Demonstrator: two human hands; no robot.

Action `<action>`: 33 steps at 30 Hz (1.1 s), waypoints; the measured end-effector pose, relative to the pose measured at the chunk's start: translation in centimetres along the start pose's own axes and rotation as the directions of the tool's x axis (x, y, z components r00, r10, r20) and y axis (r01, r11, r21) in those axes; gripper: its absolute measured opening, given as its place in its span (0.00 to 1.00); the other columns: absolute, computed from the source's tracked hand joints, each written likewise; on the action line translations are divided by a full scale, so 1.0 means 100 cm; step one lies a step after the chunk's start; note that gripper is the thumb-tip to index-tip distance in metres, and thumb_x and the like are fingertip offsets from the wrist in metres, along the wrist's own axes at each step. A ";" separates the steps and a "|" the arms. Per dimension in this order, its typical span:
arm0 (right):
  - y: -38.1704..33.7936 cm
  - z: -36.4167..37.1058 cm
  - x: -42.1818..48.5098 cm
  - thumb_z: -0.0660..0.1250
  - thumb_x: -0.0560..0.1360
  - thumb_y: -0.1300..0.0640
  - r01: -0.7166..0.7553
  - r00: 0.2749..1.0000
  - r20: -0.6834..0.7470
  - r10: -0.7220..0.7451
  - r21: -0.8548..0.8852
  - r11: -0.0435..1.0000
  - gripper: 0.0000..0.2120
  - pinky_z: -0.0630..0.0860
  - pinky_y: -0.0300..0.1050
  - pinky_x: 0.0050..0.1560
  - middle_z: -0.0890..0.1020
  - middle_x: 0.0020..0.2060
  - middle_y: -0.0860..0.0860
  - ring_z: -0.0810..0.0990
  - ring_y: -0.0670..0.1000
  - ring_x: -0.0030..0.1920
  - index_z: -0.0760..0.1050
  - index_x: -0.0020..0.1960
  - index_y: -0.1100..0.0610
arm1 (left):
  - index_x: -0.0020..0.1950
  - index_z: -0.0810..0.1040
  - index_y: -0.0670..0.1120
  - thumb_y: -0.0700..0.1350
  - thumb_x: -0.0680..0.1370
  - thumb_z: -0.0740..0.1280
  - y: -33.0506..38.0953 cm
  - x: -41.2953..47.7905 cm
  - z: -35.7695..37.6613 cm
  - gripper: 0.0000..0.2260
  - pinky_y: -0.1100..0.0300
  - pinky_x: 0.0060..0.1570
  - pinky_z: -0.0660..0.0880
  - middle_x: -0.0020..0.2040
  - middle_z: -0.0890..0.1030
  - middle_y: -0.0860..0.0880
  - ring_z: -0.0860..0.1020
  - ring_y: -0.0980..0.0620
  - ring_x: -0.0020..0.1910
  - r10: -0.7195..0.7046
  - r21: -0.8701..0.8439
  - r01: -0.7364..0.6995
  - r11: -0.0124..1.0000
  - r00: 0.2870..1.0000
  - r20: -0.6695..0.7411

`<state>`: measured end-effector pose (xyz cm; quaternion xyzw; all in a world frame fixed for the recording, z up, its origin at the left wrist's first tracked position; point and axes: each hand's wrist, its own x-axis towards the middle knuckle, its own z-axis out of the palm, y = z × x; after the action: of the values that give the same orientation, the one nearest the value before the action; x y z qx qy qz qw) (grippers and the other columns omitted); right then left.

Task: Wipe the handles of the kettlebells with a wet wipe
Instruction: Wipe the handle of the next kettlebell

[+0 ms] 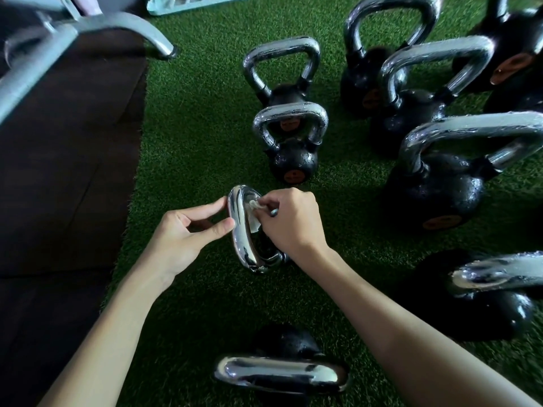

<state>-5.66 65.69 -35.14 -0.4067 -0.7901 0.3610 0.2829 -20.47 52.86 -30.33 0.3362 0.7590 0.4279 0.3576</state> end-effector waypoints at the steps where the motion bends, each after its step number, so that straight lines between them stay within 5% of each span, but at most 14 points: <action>1: 0.001 0.002 -0.001 0.72 0.71 0.50 0.011 1.000 -0.012 -0.012 -0.031 0.999 0.07 0.80 0.50 0.41 0.85 0.35 0.48 0.82 0.51 0.39 0.84 0.42 0.54 | 0.58 0.84 0.61 0.55 0.65 0.79 0.000 0.000 0.000 0.22 0.66 0.67 0.63 0.61 0.81 0.64 0.73 0.69 0.66 0.000 -0.005 0.000 1.000 1.000 -0.001; 10: -0.001 -0.011 0.002 0.75 0.71 0.56 0.058 0.996 -0.069 -0.060 -0.030 0.998 0.03 0.78 0.49 0.47 0.86 0.38 0.45 0.81 0.50 0.41 0.86 0.45 0.51 | 0.65 0.81 0.59 0.57 0.64 0.80 0.015 -0.008 0.007 0.29 0.62 0.68 0.64 0.59 0.82 0.64 0.75 0.72 0.59 -0.041 0.043 0.041 0.998 0.999 -0.009; 13: 0.003 -0.031 0.003 0.76 0.72 0.55 -0.039 0.990 -0.135 0.040 0.010 0.999 0.05 0.79 0.43 0.48 0.86 0.40 0.45 0.83 0.45 0.41 0.86 0.48 0.51 | 0.71 0.76 0.59 0.59 0.58 0.83 0.030 -0.012 0.021 0.41 0.58 0.66 0.65 0.67 0.76 0.65 0.73 0.70 0.62 -0.009 0.183 0.009 0.983 1.000 -0.001; 20: 0.016 -0.092 0.014 0.72 0.76 0.59 -0.141 0.963 -0.238 0.124 -0.056 0.988 0.07 0.80 0.47 0.45 0.85 0.44 0.47 0.82 0.48 0.44 0.83 0.53 0.51 | 0.71 0.73 0.65 0.59 0.61 0.83 0.093 0.011 0.049 0.40 0.57 0.59 0.72 0.70 0.76 0.60 0.74 0.59 0.65 0.049 0.537 -0.170 0.827 0.971 0.233; 22: 0.018 -0.103 0.015 0.70 0.77 0.59 -0.167 0.949 -0.281 0.144 -0.062 0.984 0.06 0.79 0.47 0.40 0.83 0.42 0.46 0.80 0.47 0.39 0.80 0.51 0.49 | 0.70 0.74 0.67 0.60 0.60 0.83 0.111 0.013 0.060 0.39 0.59 0.52 0.75 0.65 0.80 0.59 0.77 0.59 0.61 0.031 0.622 -0.213 0.754 0.957 0.290; 24: 0.018 -0.110 0.019 0.69 0.78 0.57 -0.172 0.943 -0.296 0.153 -0.038 0.984 0.06 0.78 0.47 0.38 0.82 0.41 0.46 0.79 0.47 0.38 0.78 0.52 0.47 | 0.65 0.78 0.67 0.62 0.61 0.82 0.123 0.007 0.069 0.34 0.63 0.37 0.77 0.52 0.84 0.60 0.82 0.60 0.44 0.056 0.706 -0.213 0.675 0.969 0.240; 26: 0.016 -0.116 0.025 0.68 0.79 0.55 -0.131 0.966 -0.223 0.128 -0.001 0.991 0.05 0.77 0.47 0.37 0.83 0.42 0.48 0.80 0.49 0.38 0.78 0.54 0.48 | 0.59 0.82 0.66 0.66 0.62 0.80 0.124 -0.008 0.076 0.26 0.66 0.25 0.70 0.41 0.83 0.60 0.76 0.65 0.30 0.168 0.784 -0.177 0.595 0.981 0.094; 29: 0.010 -0.122 0.035 0.69 0.79 0.55 -0.061 0.998 0.011 0.060 0.023 0.998 0.05 0.75 0.46 0.35 0.85 0.43 0.50 0.81 0.52 0.37 0.78 0.55 0.49 | 0.58 0.82 0.64 0.70 0.66 0.74 0.103 -0.038 0.079 0.23 0.65 0.21 0.64 0.29 0.78 0.59 0.73 0.63 0.26 0.282 0.822 -0.126 0.555 0.959 -0.044; 33: 0.008 -0.135 0.045 0.68 0.80 0.55 0.019 0.967 0.253 -0.006 -0.049 0.999 0.04 0.70 0.38 0.31 0.87 0.44 0.55 0.74 0.48 0.31 0.76 0.54 0.50 | 0.67 0.78 0.65 0.68 0.67 0.73 0.081 -0.049 0.077 0.29 0.64 0.24 0.65 0.36 0.83 0.54 0.78 0.57 0.31 0.263 0.773 -0.164 0.613 0.965 -0.004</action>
<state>2.42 74.45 -27.22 -0.3595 -0.8312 0.3879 0.1717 -9.85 55.28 -24.79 0.5181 0.8422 0.1243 0.0828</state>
